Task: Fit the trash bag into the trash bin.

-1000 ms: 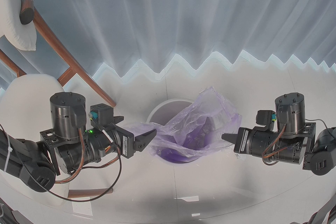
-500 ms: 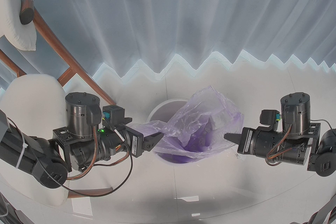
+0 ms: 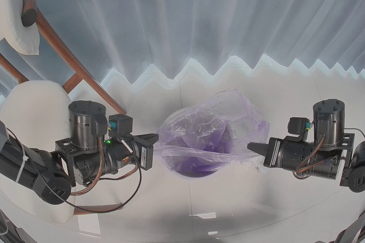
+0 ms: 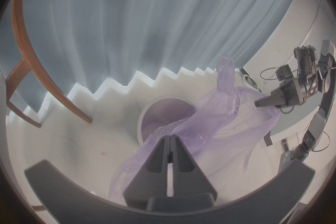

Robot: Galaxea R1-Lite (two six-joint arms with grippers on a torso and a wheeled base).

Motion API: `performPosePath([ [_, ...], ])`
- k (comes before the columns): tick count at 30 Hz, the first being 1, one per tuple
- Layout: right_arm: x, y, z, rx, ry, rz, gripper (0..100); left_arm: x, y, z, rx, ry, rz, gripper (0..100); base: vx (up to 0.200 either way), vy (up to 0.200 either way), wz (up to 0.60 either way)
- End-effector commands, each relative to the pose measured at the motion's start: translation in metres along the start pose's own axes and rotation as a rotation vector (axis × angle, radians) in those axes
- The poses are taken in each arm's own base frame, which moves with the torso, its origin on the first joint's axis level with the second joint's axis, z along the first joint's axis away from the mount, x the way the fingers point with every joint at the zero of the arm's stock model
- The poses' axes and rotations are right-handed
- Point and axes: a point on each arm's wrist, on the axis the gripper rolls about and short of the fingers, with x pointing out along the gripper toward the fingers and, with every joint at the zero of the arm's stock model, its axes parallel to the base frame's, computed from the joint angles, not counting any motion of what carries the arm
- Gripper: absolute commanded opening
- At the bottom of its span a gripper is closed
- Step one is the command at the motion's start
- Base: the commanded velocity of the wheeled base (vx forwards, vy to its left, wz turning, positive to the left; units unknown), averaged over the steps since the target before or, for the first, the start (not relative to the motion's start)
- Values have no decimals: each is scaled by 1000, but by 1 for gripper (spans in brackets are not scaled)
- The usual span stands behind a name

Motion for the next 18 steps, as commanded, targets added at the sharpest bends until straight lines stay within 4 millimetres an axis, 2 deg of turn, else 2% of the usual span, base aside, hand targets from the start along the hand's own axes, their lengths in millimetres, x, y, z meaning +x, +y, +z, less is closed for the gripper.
performPosePath([
  [1, -16, -2, -5, -45, -8, 13, 0, -13, 7, 12, -27, -54, 23, 0, 0, 0, 0],
  [7, -26, -11, -16, -161, 36, 39, 0, -25, 7, 23, -115, -101, 18, 0, 0, 0, 0],
  [11, -27, -14, -22, -222, 72, 72, 0, -28, 7, 23, -152, -103, 19, 0, 0, 0, 0],
  [17, -23, -26, -13, -325, 97, 143, 0, -33, 7, 23, -231, -105, 28, 0, 0, 0, 0],
  [18, -16, -37, -6, -386, 104, 150, 0, -37, 7, 22, -238, -96, 29, 0, 0, 0, 0],
])
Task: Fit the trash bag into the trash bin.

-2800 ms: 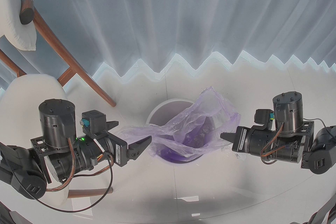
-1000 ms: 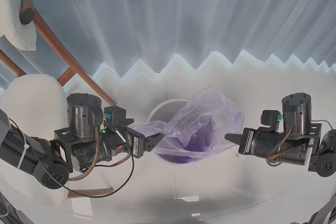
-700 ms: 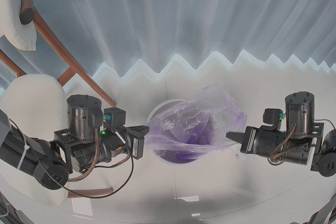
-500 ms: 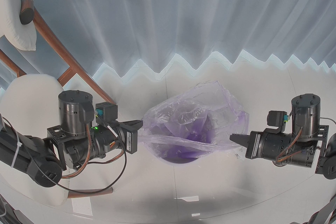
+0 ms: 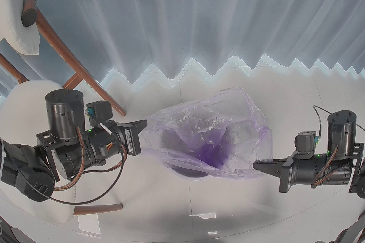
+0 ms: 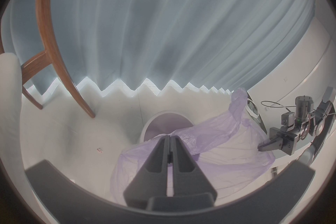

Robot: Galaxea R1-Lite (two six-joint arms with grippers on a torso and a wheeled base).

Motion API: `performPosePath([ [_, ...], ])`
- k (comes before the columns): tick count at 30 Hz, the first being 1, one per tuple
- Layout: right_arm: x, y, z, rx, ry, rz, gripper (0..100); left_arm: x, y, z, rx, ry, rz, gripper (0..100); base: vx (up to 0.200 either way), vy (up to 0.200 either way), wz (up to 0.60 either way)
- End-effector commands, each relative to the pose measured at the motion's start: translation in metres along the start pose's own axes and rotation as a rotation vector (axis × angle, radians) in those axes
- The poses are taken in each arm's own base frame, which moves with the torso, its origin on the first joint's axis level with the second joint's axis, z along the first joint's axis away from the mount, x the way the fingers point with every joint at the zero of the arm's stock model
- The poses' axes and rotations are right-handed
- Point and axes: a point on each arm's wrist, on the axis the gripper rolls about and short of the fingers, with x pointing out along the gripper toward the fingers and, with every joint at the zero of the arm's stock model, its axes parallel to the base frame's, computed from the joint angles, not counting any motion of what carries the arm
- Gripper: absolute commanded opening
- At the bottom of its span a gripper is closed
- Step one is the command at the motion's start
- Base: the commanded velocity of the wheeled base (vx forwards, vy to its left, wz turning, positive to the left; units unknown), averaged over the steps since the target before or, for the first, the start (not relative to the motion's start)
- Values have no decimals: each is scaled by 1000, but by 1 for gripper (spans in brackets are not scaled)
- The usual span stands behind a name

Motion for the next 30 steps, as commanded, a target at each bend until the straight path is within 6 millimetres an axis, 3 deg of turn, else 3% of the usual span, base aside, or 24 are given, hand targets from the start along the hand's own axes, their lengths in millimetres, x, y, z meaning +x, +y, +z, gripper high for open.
performPosePath([
  [1, 7, -28, 5, -75, 14, -9, 0, -14, -1, 2, -39, 4, 4, 0, 0, 0, 0],
  [9, 13, -65, 21, -326, -23, 122, 0, -55, -4, 3, -128, 138, 31, 0, 0, 0, 0],
  [19, 15, -65, 17, -398, -17, 133, 0, -59, -3, -4, -125, 171, 33, 0, 0, 0, 0],
  [20, 15, -65, 17, -399, -17, 135, 0, -59, -2, -4, -124, 170, 31, 100, 0, 0, 0],
  [27, 14, -64, 18, -402, -22, 134, 0, -61, -2, -7, -85, 186, -67, 100, 0, 0, 0],
  [30, 14, -63, 18, -408, -29, 136, 0, -59, 2, -10, 9, 171, -99, 100, 0, 0, 0],
])
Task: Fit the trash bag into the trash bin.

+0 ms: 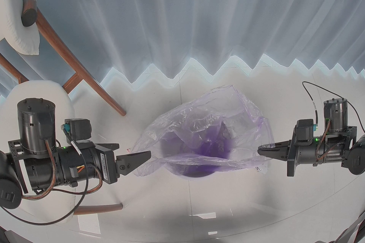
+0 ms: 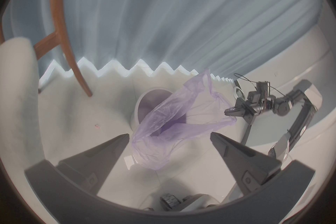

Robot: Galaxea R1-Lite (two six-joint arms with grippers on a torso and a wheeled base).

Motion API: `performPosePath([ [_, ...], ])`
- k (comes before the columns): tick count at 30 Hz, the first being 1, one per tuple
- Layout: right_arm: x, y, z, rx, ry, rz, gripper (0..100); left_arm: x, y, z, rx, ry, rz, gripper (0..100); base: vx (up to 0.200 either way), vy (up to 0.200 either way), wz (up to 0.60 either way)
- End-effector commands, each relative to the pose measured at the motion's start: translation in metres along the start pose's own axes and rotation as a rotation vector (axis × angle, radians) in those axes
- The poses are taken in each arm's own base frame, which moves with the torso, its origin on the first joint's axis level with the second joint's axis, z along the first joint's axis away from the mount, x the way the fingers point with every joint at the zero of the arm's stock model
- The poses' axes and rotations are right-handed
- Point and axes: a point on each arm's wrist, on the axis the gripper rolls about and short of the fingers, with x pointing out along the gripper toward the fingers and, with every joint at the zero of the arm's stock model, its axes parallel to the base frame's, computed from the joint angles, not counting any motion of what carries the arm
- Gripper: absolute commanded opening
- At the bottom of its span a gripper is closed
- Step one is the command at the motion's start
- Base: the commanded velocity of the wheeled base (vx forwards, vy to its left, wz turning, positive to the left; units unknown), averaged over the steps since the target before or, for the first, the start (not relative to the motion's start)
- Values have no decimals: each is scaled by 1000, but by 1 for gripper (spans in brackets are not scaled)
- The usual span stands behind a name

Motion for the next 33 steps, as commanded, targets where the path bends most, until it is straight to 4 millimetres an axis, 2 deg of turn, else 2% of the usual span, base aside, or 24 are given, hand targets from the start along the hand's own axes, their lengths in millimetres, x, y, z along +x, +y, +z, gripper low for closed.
performPosePath([
  [1, 1, 0, 0, -9, -9, 0, 0, 4, 7, -4, 80, -7, -7, 100, 0, 0, 0],
  [8, -5, 5, 7, -22, -32, -3, 0, 29, 16, 3, 93, -15, -10, 100, 0, 0, 0],
  [9, -6, 5, 7, -23, -34, -2, 0, 38, 17, 6, 96, -29, -13, 100, 0, 0, 0],
  [17, -7, 7, 4, -20, -30, -2, 0, 70, 24, 3, 121, -39, -12, 100, 0, 0, 0],
  [25, -6, 7, 2, -15, -25, -2, 0, 86, 24, 5, 128, -42, -23, 100, 0, 0, 0],
  [26, -6, 7, 2, -11, -23, -1, 0, 86, 24, 5, 130, -44, -23, 0, 0, 0, 0],
  [33, -6, 11, -11, 22, 15, 6, 0, 83, 24, 5, 130, -43, -26, 0, 0, 0, 0],
])
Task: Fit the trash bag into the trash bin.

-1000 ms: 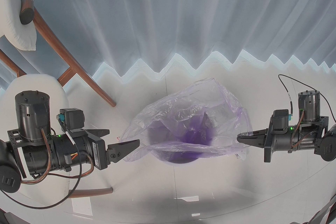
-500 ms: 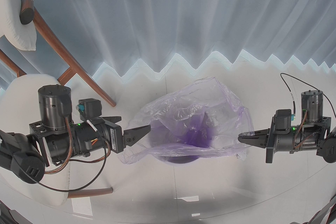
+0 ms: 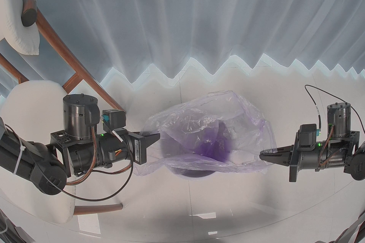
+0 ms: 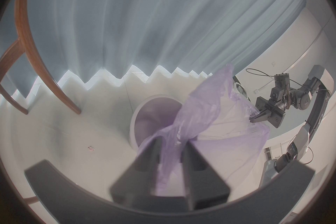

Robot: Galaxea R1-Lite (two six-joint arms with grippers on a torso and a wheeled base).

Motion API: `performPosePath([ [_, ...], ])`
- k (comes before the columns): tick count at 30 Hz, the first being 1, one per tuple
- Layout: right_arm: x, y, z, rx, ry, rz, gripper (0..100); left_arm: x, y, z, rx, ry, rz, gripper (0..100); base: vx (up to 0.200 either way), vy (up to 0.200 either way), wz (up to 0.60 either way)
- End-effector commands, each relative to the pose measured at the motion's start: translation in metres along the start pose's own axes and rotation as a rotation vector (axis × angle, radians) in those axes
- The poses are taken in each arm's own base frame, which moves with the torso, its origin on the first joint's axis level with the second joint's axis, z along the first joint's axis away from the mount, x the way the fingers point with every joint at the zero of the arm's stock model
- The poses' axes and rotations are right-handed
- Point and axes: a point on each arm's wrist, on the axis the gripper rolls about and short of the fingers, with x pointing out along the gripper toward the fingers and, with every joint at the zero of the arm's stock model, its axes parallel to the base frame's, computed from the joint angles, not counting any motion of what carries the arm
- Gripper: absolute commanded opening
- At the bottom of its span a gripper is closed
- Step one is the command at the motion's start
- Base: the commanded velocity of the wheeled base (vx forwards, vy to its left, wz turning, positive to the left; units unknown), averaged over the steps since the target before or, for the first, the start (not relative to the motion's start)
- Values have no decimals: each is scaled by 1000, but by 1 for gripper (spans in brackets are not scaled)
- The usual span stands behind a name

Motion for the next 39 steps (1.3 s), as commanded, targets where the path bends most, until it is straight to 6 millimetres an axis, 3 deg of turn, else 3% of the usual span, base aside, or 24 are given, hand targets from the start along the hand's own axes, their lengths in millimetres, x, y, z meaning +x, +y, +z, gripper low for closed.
performPosePath([
  [1, 0, 2, -11, 37, 34, 7, 0, -3, 0, -6, -4, 18, 2, 0, 0, 0, 0],
  [10, -1, 5, -25, 137, 80, -6, 0, -19, 0, -28, 17, 88, 18, 0, 0, 0, 0],
  [17, 17, -7, -39, 191, 113, -78, 0, -5, 5, -43, 44, 151, 63, 0, 0, 0, 0],
  [25, 29, -8, -68, 240, 181, -138, 0, 2, 11, -84, 51, 168, 64, 0, 0, 0, 0],
  [30, 36, -11, -77, 271, 209, -154, 0, 15, 13, -99, 64, 130, 74, 0, 0, 0, 0],
  [39, 40, -7, -98, 295, 251, -146, 0, 11, 19, -124, 196, 157, 70, 0, 0, 0, 0],
])
